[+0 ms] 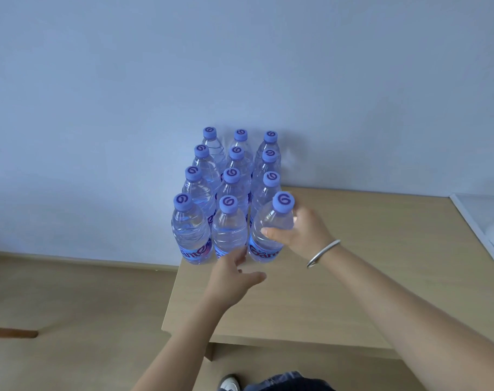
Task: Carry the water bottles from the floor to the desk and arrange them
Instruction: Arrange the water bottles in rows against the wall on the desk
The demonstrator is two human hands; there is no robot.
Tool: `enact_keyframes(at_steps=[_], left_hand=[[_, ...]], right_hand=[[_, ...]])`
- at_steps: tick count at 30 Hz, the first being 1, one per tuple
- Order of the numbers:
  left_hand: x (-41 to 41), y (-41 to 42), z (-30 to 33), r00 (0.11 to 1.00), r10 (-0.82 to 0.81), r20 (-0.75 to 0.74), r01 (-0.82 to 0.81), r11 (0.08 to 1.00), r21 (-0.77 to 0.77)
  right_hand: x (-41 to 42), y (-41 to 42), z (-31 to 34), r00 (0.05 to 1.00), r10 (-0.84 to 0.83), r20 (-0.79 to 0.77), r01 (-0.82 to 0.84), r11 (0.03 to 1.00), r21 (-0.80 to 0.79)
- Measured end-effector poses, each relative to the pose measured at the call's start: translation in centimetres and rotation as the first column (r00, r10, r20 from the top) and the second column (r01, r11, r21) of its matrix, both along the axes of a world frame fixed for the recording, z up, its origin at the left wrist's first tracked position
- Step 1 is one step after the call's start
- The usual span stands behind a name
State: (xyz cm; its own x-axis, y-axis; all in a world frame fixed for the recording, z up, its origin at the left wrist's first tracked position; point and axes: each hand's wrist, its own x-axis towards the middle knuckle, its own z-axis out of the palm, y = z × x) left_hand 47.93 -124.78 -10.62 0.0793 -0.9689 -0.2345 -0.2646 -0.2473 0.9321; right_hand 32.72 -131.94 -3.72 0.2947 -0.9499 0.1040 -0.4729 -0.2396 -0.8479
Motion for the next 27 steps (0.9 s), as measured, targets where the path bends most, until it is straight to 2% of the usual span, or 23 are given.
enact_keyframes(at_steps=[9,19,22,24,26,27], left_hand=[[-0.5,-0.5,-1.3,0.995,-0.075,-0.071,0.081,0.993,0.089],[-0.6,-0.8,-1.6,0.982,-0.085,-0.17,0.113,0.979,0.167],[-0.5,-0.7,-0.8,0.983,-0.132,-0.128,0.15,0.977,0.148],[0.3,0.0,0.2,0.99,-0.119,-0.073,0.123,0.991,0.047],[2.6,1.2,1.8,0.999,0.034,-0.032,-0.04,0.981,-0.189],[4.2,1.8,2.8,0.99,0.141,-0.033,-0.144,0.939,-0.313]], right_hand=[[1.2,-0.3,-2.5,1.0,-0.018,-0.009,0.018,1.0,-0.016],[1.7,-0.9,-3.8,0.997,-0.062,-0.054,0.06,0.998,-0.034],[1.9,-0.9,-3.6,0.997,-0.05,-0.053,0.049,0.999,-0.011],[1.7,-0.7,-3.3,0.999,-0.031,-0.018,0.031,0.999,0.008],[1.3,-0.5,-2.5,0.998,-0.059,0.008,0.059,0.998,0.004],[1.0,-0.5,-2.0,0.996,-0.093,0.015,0.094,0.995,-0.015]])
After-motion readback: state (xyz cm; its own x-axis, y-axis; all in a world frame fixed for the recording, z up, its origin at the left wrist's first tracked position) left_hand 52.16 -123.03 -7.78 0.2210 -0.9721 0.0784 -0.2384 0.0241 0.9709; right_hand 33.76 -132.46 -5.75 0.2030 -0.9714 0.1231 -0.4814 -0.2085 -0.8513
